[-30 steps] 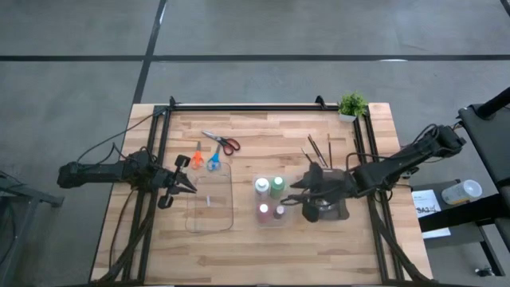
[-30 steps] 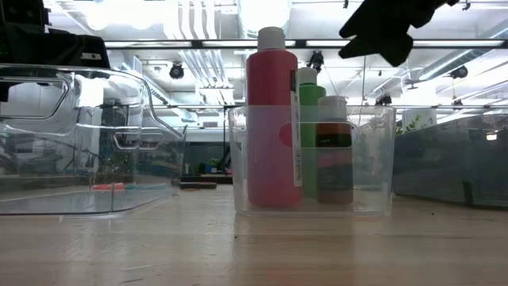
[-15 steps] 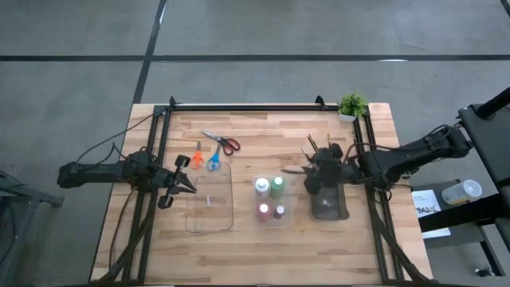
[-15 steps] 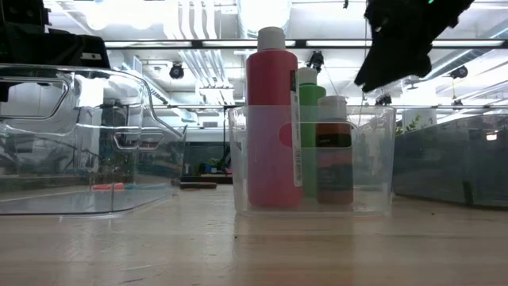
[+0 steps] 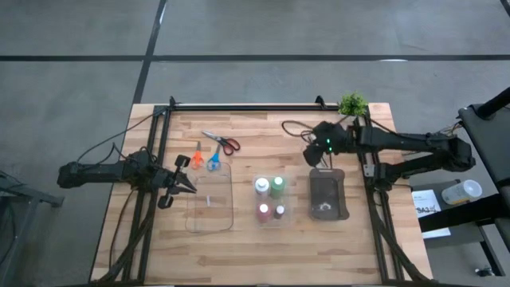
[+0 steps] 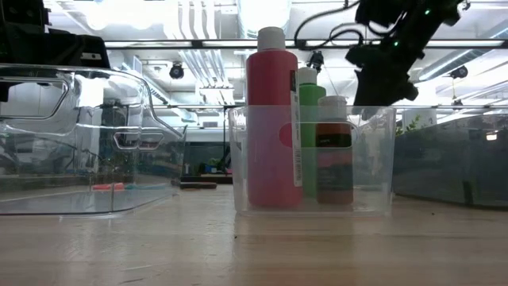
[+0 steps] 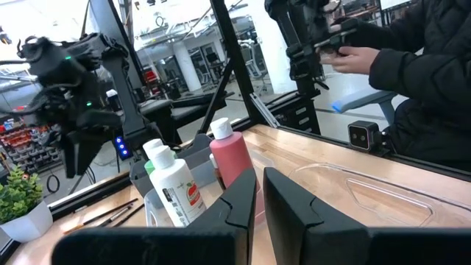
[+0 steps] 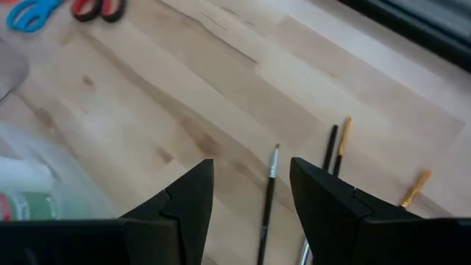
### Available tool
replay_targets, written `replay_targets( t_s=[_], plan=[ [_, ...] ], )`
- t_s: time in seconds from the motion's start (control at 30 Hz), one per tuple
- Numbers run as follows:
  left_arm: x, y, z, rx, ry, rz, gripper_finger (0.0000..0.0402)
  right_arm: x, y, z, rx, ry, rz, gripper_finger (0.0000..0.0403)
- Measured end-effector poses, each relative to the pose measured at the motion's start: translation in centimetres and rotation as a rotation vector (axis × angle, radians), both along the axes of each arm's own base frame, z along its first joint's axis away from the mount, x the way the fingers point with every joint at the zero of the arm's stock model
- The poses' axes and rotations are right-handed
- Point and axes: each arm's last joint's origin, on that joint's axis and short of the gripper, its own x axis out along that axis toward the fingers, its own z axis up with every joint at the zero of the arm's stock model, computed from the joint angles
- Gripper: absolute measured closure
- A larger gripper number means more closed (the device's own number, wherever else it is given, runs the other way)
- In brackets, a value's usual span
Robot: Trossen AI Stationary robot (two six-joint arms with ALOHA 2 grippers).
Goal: Pick & Place Paint Supplies
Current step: Put the left silver paintbrush into the black bin
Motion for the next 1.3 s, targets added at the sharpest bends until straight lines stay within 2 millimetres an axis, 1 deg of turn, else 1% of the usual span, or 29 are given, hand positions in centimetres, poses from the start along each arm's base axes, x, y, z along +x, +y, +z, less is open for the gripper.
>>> replay_targets(
  t_s=[0.17,0.33,0.5,0.7,0.9,1.0,1.07,1.2,1.3],
  plan=[
    [0.0,0.0,0.0,0.0,0.0,0.0,0.0366,-0.1,-2.2,-0.9,0.036,0.046,-0.023,0.0226],
    [0.0,0.0,0.0,0.0,0.0,0.0,0.0366,0.4,-3.6,-2.5,0.079,0.122,0.008,0.0226],
    [0.0,0.0,0.0,0.0,0.0,0.0,0.0366,1.2,-4.8,-4.1,0.129,0.182,0.051,0.0226],
    [0.0,0.0,0.0,0.0,0.0,0.0,0.0366,2.9,-6.4,-4.7,0.152,0.225,0.042,0.0226],
    [0.0,0.0,0.0,0.0,0.0,0.0,0.0366,4.7,-7.4,-4.9,0.178,0.322,0.089,0.0226],
    [0.0,0.0,0.0,0.0,-0.001,0.0,0.0366,5.2,-7.6,-5.5,0.202,0.39,0.12,0.0226],
    [0.0,0.0,0.0,0.0,0.0,0.0,0.0366,5.6,-7.7,-6.0,0.221,0.405,0.141,0.0226],
    [0.0,0.0,0.0,0.0,0.0,0.0,0.0366,5.9,-7.9,-7.1,0.242,0.435,0.158,0.0226],
    [0.0,0.0,0.0,0.0,0.0,0.0,0.0366,5.7,-7.8,-7.9,0.259,0.462,0.158,0.0226]
  ],
)
